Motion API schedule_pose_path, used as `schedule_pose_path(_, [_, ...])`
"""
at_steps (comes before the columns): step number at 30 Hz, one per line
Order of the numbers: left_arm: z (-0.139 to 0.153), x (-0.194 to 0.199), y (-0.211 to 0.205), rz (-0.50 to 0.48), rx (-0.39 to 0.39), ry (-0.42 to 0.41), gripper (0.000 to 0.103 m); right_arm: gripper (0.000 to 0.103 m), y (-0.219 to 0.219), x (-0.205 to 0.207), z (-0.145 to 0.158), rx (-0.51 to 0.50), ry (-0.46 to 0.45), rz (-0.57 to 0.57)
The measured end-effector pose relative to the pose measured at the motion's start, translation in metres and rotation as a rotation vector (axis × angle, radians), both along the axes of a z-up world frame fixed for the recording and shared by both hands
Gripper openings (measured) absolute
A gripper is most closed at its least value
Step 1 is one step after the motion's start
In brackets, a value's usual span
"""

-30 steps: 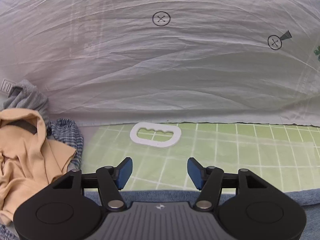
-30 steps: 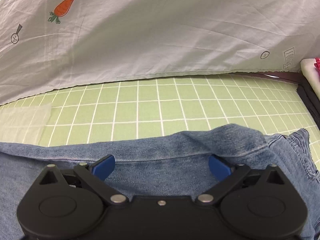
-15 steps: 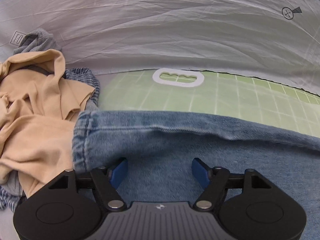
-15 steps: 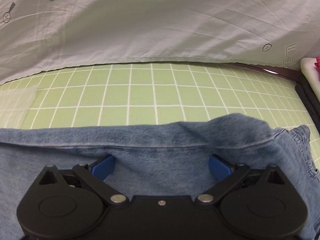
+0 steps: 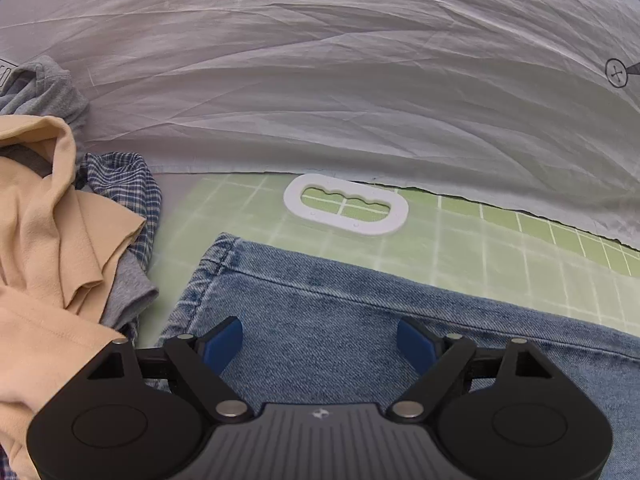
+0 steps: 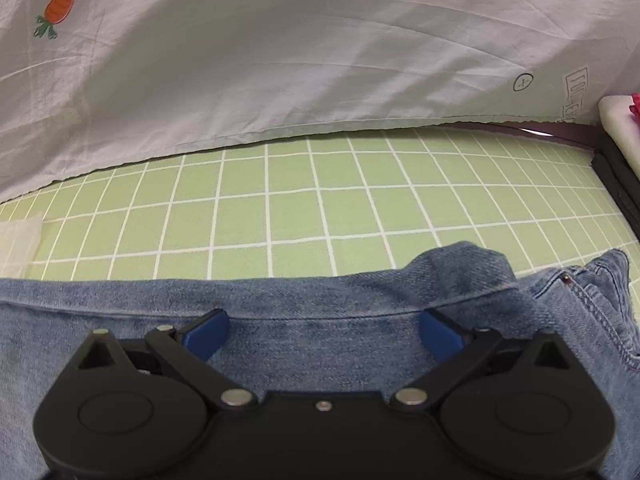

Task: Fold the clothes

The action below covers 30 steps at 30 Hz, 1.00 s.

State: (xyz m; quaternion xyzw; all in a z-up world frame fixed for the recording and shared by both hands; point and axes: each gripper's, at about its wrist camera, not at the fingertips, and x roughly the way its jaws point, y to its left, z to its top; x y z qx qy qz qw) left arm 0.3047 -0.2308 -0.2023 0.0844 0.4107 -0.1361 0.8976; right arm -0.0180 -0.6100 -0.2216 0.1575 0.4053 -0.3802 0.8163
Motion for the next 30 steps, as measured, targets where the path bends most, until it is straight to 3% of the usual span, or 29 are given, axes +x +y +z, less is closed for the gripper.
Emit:
schedule_pose_path(4, [0.018,-0.035,0.011,0.004,-0.039,0.003,0.085,0.103,0.027,-0.014,0.017,0.003,-0.052,0.058])
schedule_pose_path(8, [0.025,-0.091,0.012,-0.027,-0.085,0.058,0.085,0.103,0.053,-0.041,0.034,0.007,-0.100,0.051])
schedule_pose_path(12, [0.021,-0.153,0.003,-0.085,-0.109,0.124,0.085,0.103,0.068,-0.081,0.043,0.020,-0.146,0.010])
schedule_pose_path(17, [0.021,-0.204,-0.019,-0.157,-0.098,0.144,0.085,0.103,0.074,-0.143,0.045,0.026,-0.185,-0.094])
schedule_pose_path(24, [0.022,-0.274,-0.049,-0.259,-0.077,0.165,0.085,0.103,0.066,-0.220,0.032,0.006,-0.091,-0.203])
schedule_pose_path(30, [0.014,-0.301,-0.075,-0.240,-0.045,0.176,0.085,0.103,0.036,-0.257,0.027,0.015,-0.082,-0.243])
